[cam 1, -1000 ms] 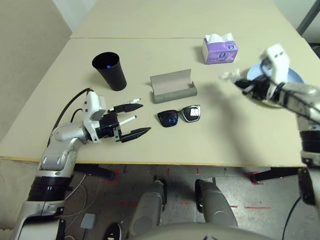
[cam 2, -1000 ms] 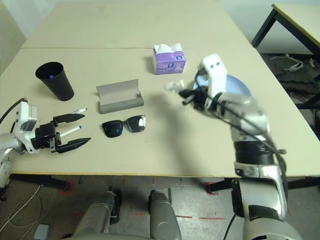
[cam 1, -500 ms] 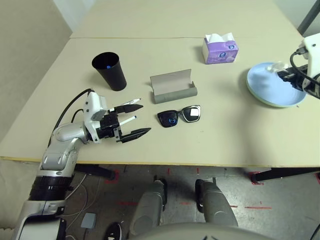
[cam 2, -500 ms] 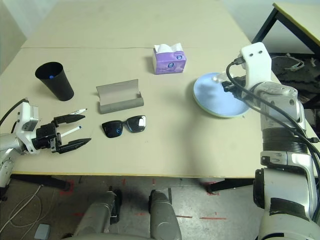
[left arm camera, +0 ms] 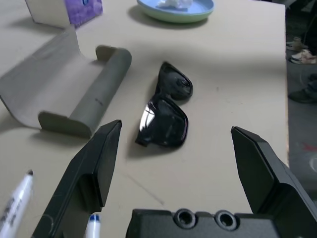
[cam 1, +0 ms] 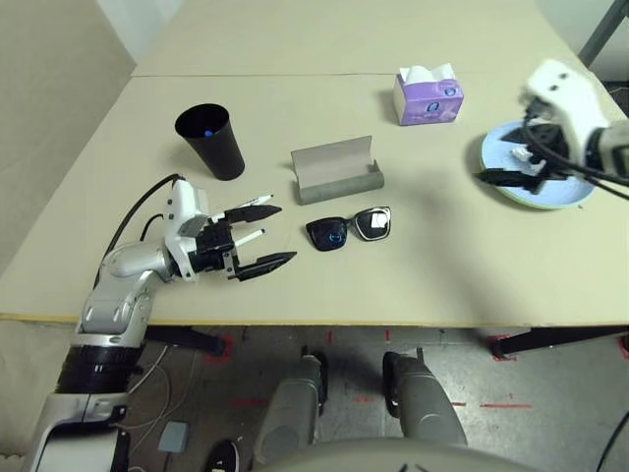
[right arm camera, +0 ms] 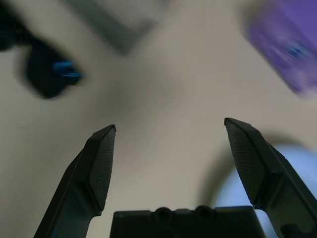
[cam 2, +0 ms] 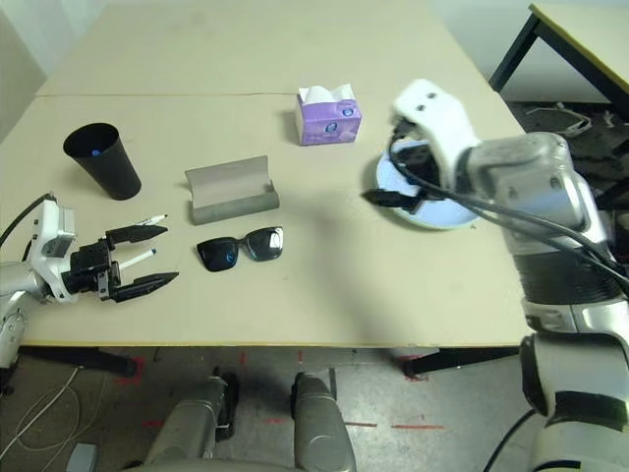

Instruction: Organize and tidy the items on the table.

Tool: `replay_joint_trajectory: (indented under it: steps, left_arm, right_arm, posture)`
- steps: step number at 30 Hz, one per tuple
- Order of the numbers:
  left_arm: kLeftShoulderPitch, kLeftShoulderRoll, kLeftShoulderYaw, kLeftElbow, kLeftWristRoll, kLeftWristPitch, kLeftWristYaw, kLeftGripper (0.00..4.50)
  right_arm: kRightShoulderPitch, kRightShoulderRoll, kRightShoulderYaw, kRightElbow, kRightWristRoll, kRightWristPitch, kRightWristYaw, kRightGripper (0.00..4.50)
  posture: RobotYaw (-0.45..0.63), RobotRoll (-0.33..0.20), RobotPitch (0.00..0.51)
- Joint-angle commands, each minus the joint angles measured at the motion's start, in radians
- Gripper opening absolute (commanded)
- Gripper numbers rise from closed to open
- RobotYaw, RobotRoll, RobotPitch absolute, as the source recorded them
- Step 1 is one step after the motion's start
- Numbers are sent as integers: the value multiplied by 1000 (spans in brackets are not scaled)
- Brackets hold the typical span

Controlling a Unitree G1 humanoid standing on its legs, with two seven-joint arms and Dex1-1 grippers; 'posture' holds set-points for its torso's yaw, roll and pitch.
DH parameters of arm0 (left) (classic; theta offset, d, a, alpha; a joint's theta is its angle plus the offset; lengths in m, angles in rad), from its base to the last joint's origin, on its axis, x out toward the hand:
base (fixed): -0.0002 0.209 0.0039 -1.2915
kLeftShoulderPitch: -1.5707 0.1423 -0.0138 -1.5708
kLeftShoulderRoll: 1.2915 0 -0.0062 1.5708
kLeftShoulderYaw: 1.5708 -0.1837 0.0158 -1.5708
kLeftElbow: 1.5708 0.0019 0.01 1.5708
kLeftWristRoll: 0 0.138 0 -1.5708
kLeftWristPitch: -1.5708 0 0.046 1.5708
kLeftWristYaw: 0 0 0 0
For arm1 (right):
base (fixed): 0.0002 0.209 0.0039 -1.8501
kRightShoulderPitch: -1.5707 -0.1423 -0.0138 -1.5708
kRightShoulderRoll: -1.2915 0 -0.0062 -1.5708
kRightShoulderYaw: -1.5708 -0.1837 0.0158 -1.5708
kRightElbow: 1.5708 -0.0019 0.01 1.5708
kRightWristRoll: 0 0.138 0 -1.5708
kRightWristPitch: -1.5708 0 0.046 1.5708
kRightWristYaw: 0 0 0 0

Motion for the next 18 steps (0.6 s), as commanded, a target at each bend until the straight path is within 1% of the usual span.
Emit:
replay_joint_trajectory:
  steps: [1,5,9,12,14,18]
  left_arm:
    - [39,36,18,-26,-8,22,-30,4500]
    - [78,51,31,-62,-11,28,-22,4500]
    - [107,47,54,-96,-12,33,8,4500]
    - [129,44,61,-105,-6,29,25,4500]
    - [134,42,59,-108,-2,26,32,4500]
    - [135,35,57,-119,-2,25,51,4500]
  right_arm:
    - [-28,71,151,-112,-10,-12,59,4468]
    - [-74,204,259,-101,-64,-33,25,4468]
    - [-97,289,328,-53,-129,-89,0,4468]
    - [-123,364,356,9,-170,-135,-32,4468]
    - [-127,385,369,50,-203,-181,-42,4468]
    - [-112,373,403,135,-281,-308,-47,4468]
  posture:
    - [-127,0,201]
    - [-108,0,202]
    - [-93,0,203]
    - [-84,0,201]
    - [-80,0,200]
    - [-78,0,199]
